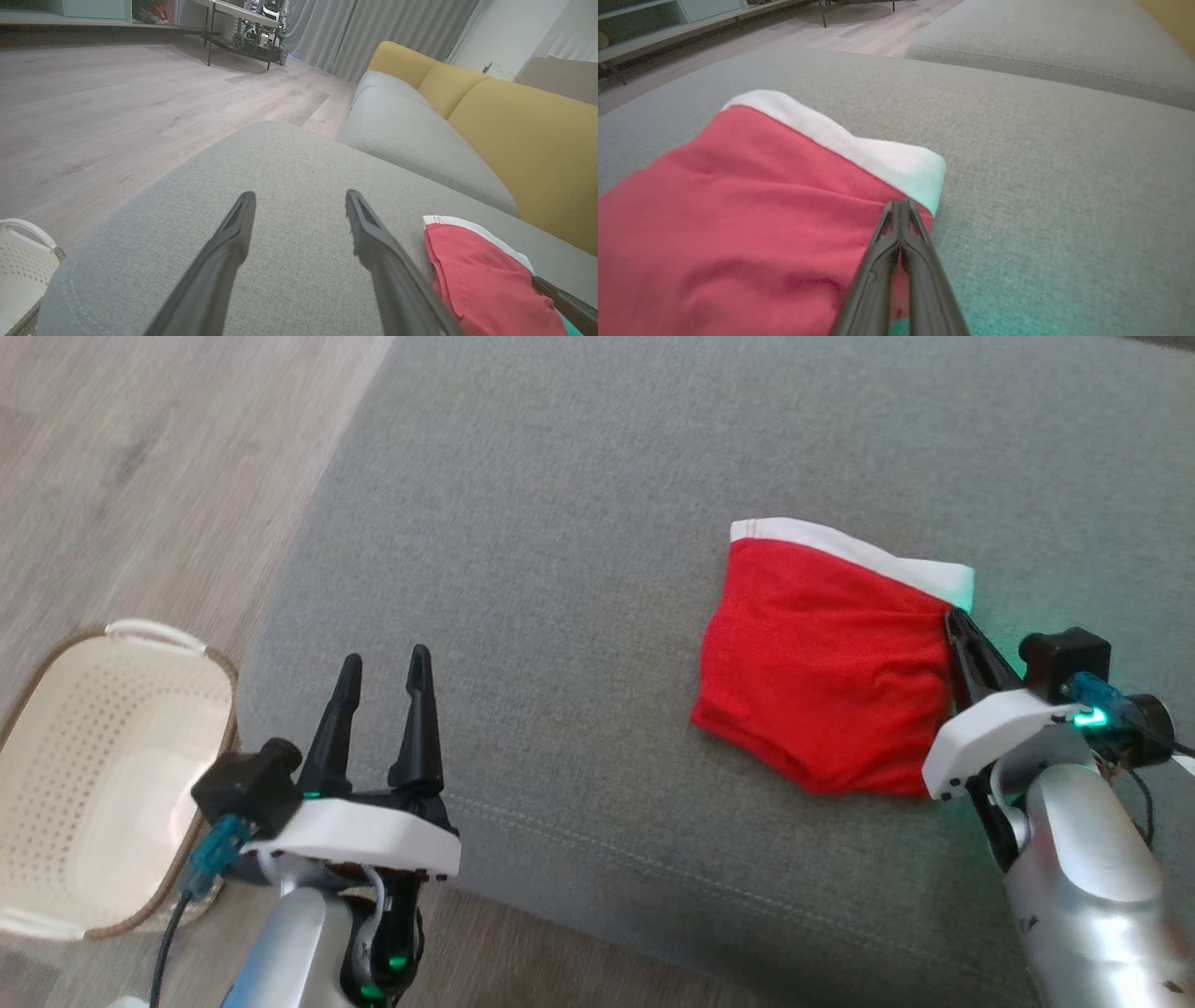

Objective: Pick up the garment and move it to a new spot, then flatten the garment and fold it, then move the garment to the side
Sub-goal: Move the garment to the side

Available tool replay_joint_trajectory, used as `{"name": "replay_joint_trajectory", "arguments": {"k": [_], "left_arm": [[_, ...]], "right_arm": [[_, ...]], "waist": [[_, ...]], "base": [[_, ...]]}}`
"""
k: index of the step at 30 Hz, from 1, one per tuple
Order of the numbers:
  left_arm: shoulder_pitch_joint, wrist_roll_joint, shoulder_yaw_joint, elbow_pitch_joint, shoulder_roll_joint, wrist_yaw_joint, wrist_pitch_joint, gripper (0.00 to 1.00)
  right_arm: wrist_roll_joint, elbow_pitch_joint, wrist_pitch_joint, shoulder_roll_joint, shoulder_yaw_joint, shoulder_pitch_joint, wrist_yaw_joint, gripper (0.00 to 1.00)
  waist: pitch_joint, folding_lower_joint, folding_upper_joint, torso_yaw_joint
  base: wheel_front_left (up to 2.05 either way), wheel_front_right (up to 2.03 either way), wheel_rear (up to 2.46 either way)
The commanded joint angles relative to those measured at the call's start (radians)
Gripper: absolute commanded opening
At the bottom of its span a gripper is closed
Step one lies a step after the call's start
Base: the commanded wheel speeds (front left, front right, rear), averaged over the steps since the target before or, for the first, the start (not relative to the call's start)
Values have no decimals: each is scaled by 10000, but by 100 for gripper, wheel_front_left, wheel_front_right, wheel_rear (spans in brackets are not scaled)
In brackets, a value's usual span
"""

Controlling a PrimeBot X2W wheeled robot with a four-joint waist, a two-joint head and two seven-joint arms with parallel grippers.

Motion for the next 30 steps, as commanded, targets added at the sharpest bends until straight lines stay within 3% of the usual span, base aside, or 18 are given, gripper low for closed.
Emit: {"name": "replay_joint_trajectory", "arguments": {"k": [1, 9, 15, 21, 22, 23, 24, 30], "left_arm": [[-111, 155, 430, -228, 74, -52, -122, 100], [327, 499, 889, -325, 74, -178, -122, 100], [527, 693, 937, -443, 74, -222, -122, 100], [660, 852, 960, -505, 74, -242, -122, 100], [688, 941, 916, -497, 74, -280, -122, 100], [713, 1032, 886, -491, 74, -299, -122, 100], [746, 1058, 883, -487, 74, -288, -122, 100], [936, 1032, 874, -484, 74, -184, -122, 100]], "right_arm": [[97, -455, -53, 201, 313, -152, -4, 0], [1075, -2475, -53, 366, 722, 903, -4, 0], [808, -4241, -53, 365, 689, 2117, -4, 0], [779, -5249, -53, 415, 660, 2842, -4, 0], [798, -5408, -53, 424, 655, 2956, -4, 13], [718, -5542, -53, 429, 683, 3075, -4, 66], [606, -5656, -53, 433, 686, 3193, -4, 100], [672, -5999, -53, 453, 316, 3679, -4, 100]], "waist": [[-222, 0, 0, -126], [-1156, 0, 0, -911], [-1653, 0, 0, -1563], [-1810, 0, 0, -2069], [-1825, 0, 0, -2154], [-1835, 0, 0, -2227], [-1845, 0, 0, -2303], [-1843, 0, 0, -2624]], "base": [[0, 0, 0], [0, 0, 0], [0, 0, 0], [0, 0, 0], [0, 0, 0], [0, 0, 0], [0, 0, 0], [0, 0, 0]]}}
